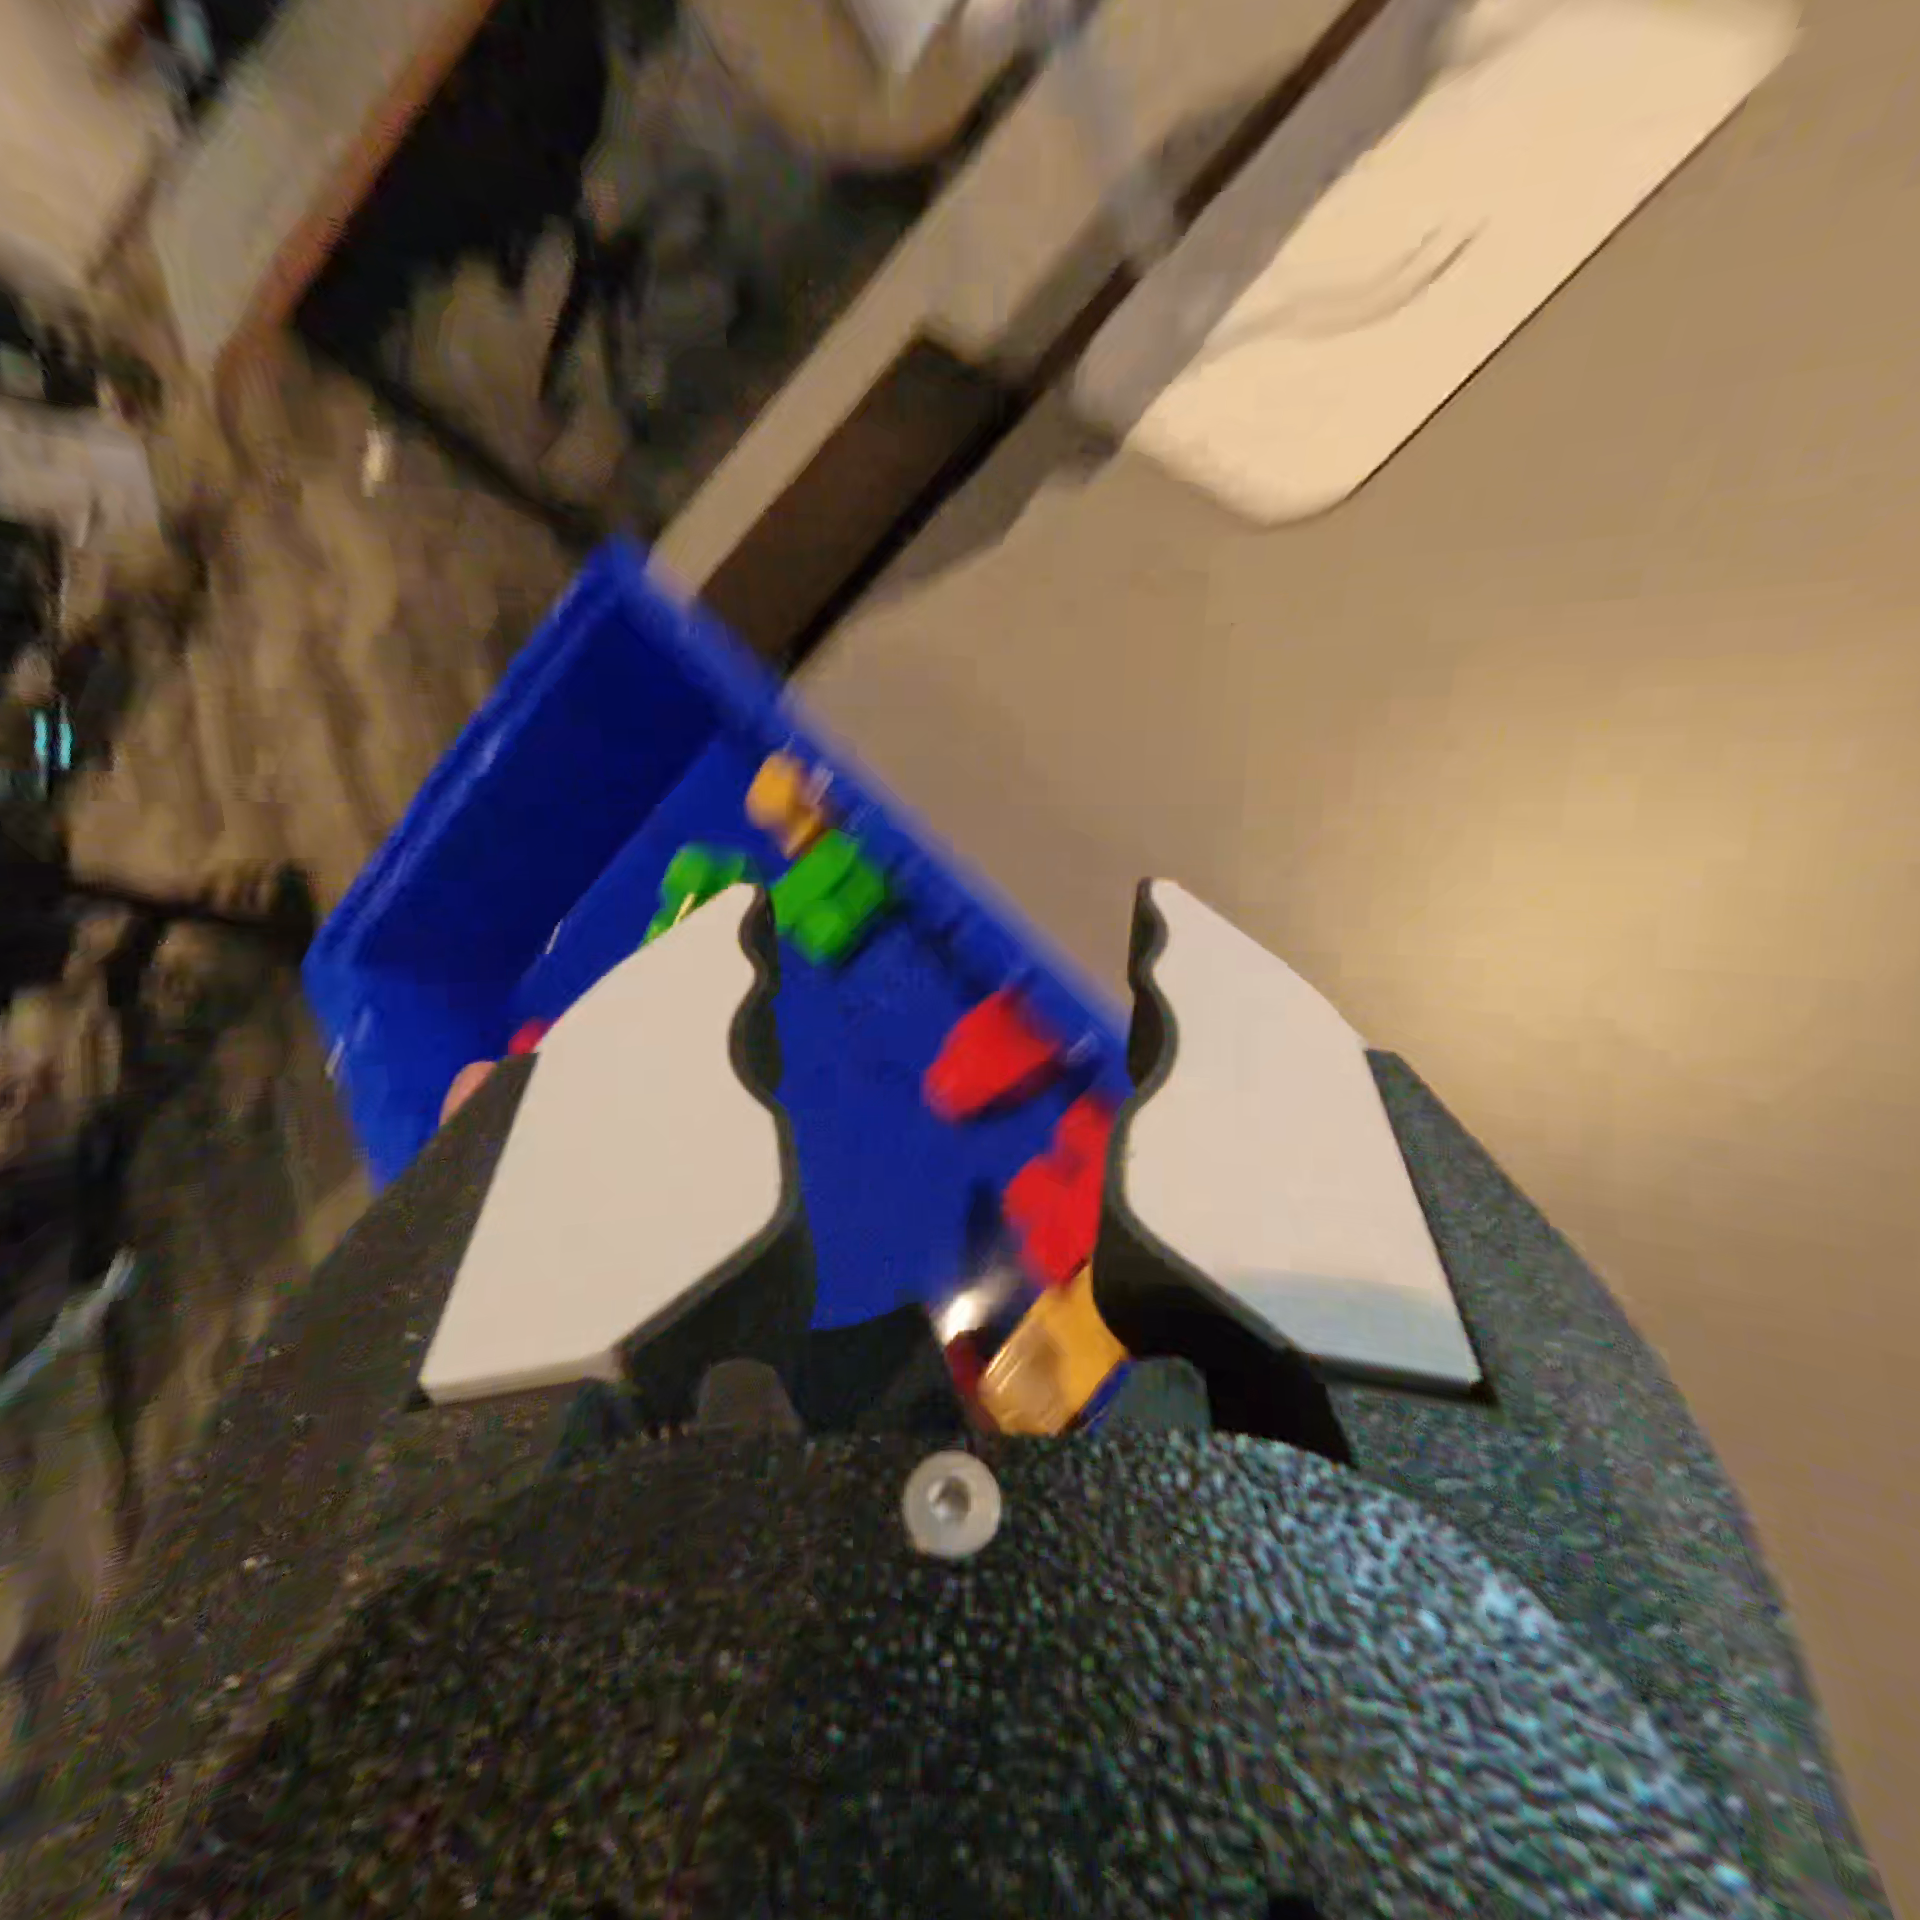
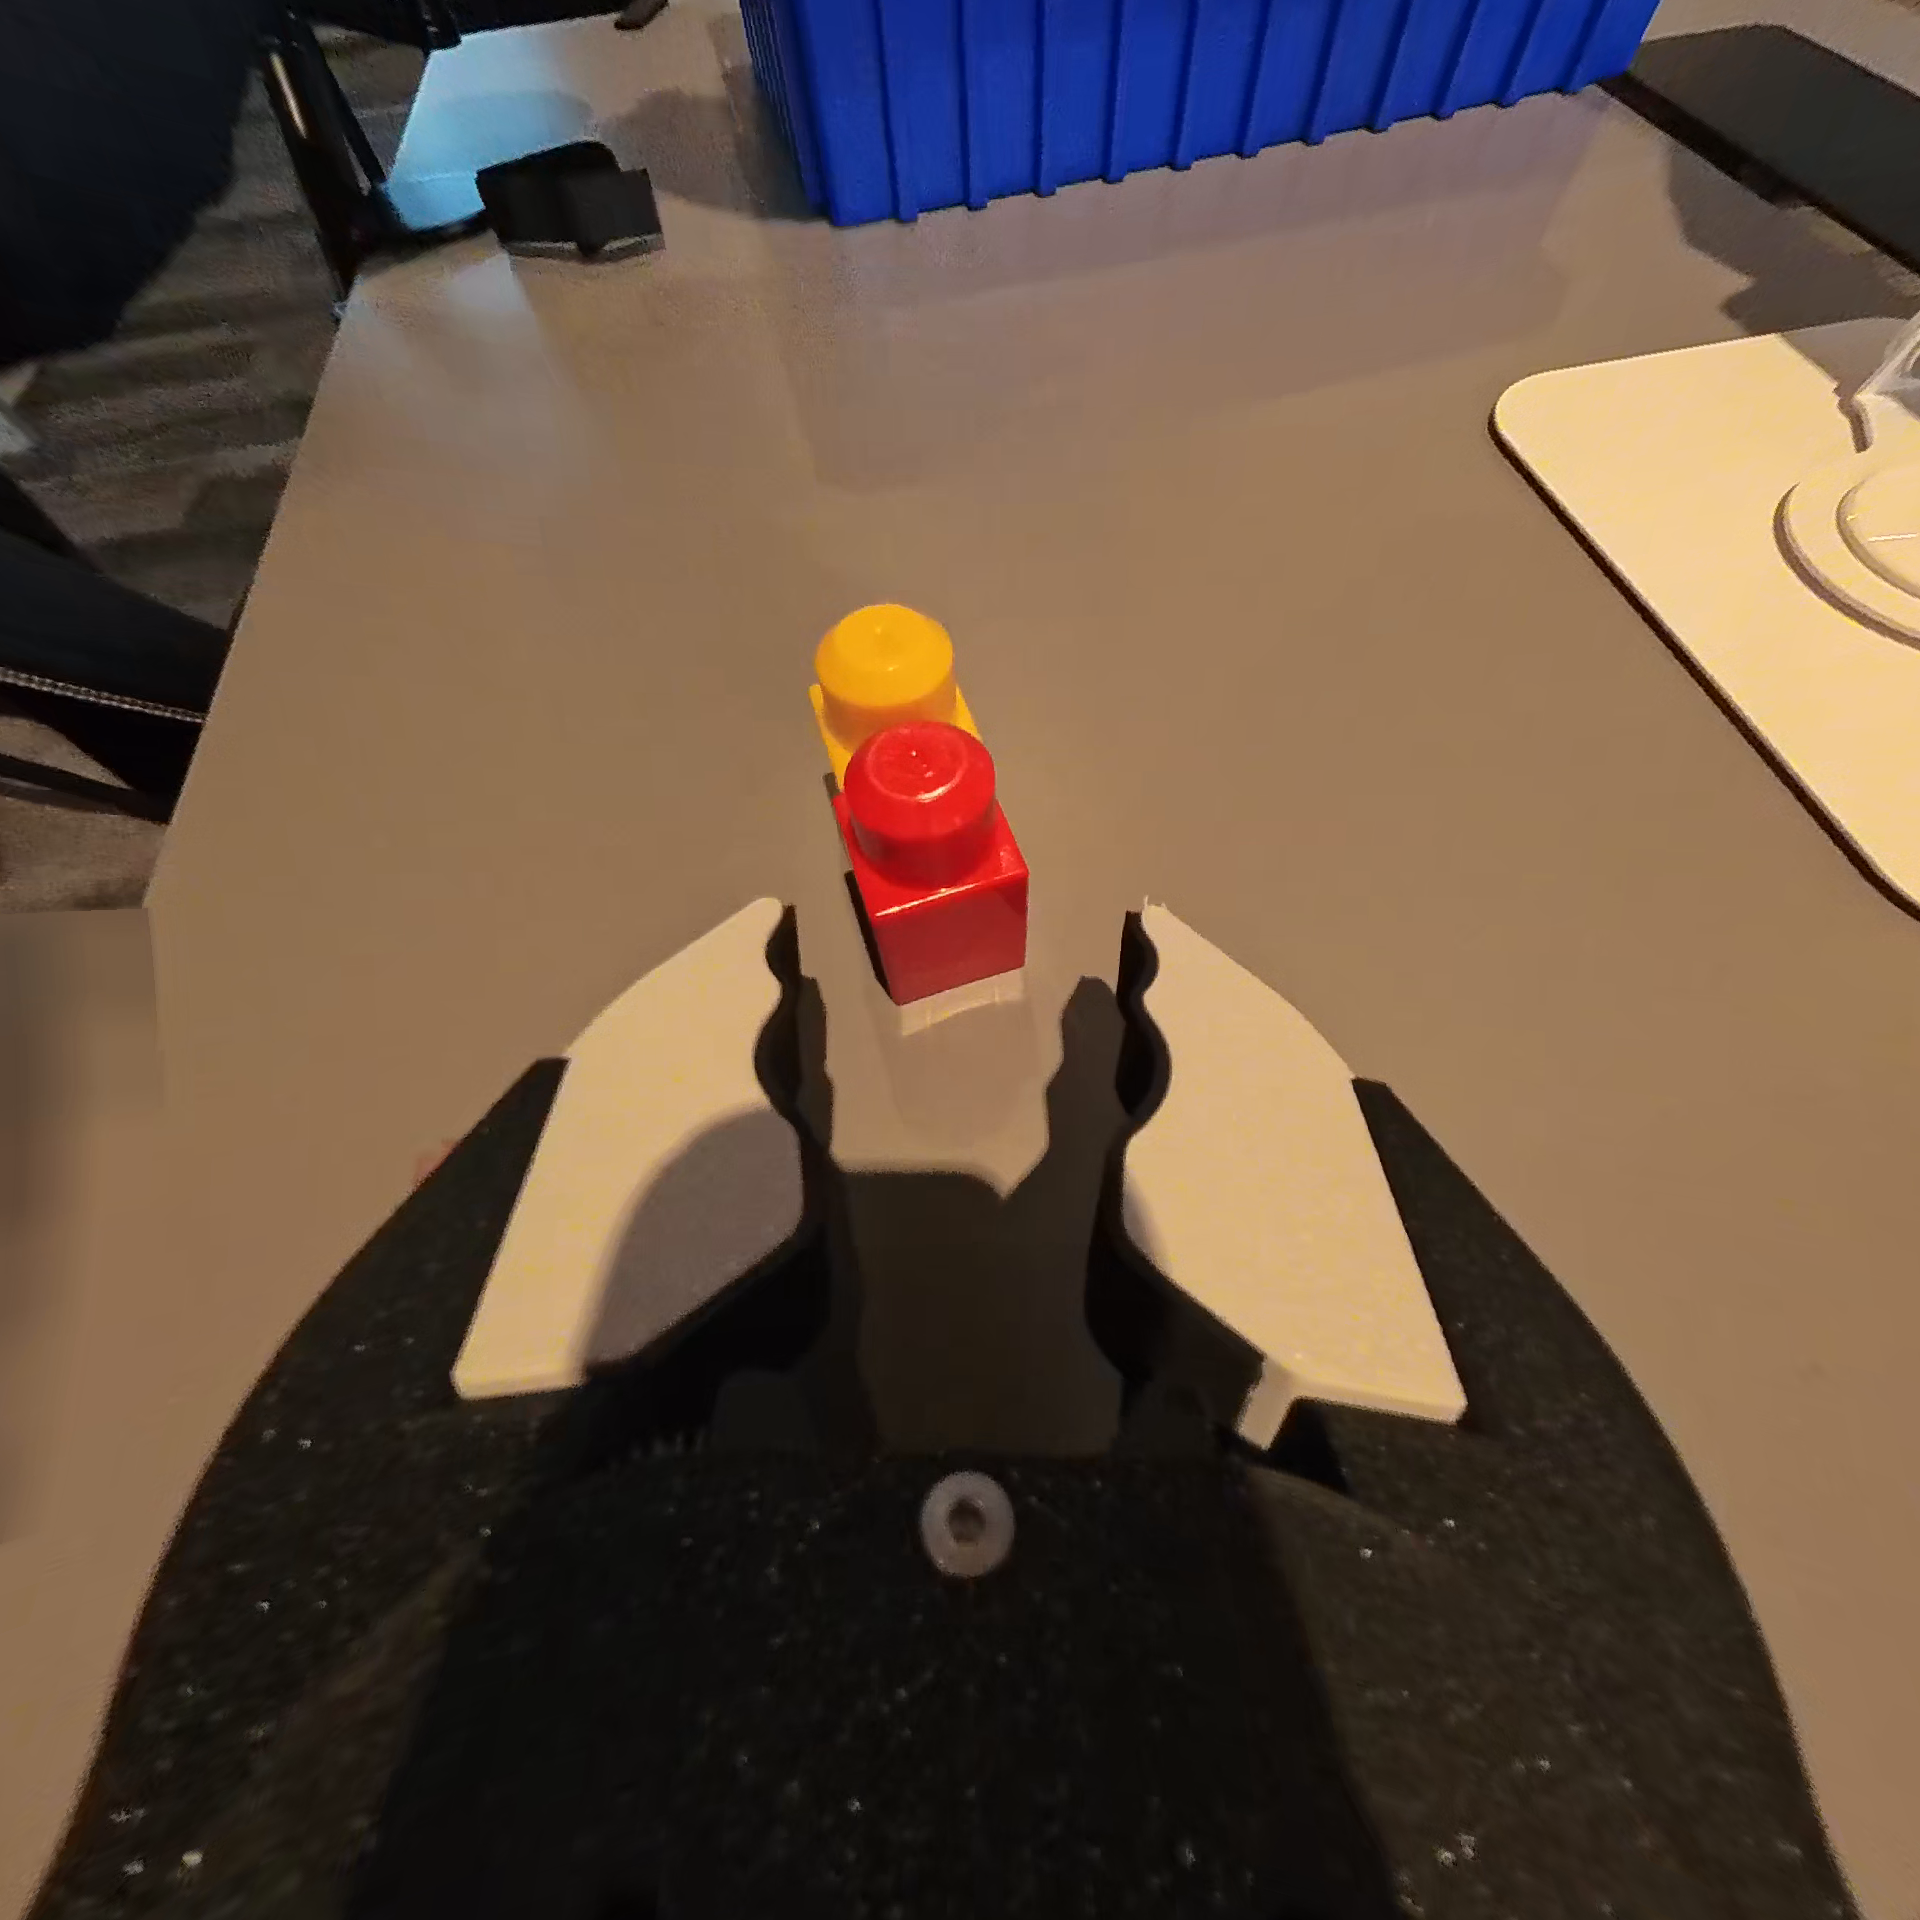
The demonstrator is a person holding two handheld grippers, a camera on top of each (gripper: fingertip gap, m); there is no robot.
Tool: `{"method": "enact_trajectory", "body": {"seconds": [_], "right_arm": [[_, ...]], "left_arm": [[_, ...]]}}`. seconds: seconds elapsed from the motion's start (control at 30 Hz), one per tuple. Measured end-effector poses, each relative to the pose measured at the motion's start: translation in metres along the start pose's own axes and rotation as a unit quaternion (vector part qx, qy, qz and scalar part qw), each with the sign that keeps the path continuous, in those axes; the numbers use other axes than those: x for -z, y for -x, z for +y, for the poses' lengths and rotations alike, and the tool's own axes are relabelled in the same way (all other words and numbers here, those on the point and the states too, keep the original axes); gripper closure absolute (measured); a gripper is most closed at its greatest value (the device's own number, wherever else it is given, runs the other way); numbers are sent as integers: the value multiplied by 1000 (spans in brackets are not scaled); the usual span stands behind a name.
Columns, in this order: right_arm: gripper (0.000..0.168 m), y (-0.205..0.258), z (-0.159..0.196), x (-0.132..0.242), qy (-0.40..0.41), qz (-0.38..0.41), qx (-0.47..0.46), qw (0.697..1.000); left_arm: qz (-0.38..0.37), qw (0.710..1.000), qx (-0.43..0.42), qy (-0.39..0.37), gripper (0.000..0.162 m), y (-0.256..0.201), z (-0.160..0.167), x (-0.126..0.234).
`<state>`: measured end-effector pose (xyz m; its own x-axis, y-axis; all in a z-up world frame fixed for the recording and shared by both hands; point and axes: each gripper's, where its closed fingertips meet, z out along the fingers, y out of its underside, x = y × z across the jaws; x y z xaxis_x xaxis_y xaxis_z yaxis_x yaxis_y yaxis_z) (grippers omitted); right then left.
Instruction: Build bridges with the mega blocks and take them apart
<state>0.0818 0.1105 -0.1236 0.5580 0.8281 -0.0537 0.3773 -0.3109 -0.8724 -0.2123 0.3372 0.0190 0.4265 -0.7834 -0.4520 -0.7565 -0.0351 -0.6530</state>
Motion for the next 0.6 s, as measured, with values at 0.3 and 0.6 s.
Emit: {"method": "enact_trajectory", "body": {"seconds": [0.3,0.6], "right_arm": [[109,0,5,-7,29,4,5,1000],[113,0,3,-3,14,-8,-6,1000]], "left_arm": [[-4,910,126,395,94,102,198,-56],[-104,864,123,477,113,135,242,-76]]}}
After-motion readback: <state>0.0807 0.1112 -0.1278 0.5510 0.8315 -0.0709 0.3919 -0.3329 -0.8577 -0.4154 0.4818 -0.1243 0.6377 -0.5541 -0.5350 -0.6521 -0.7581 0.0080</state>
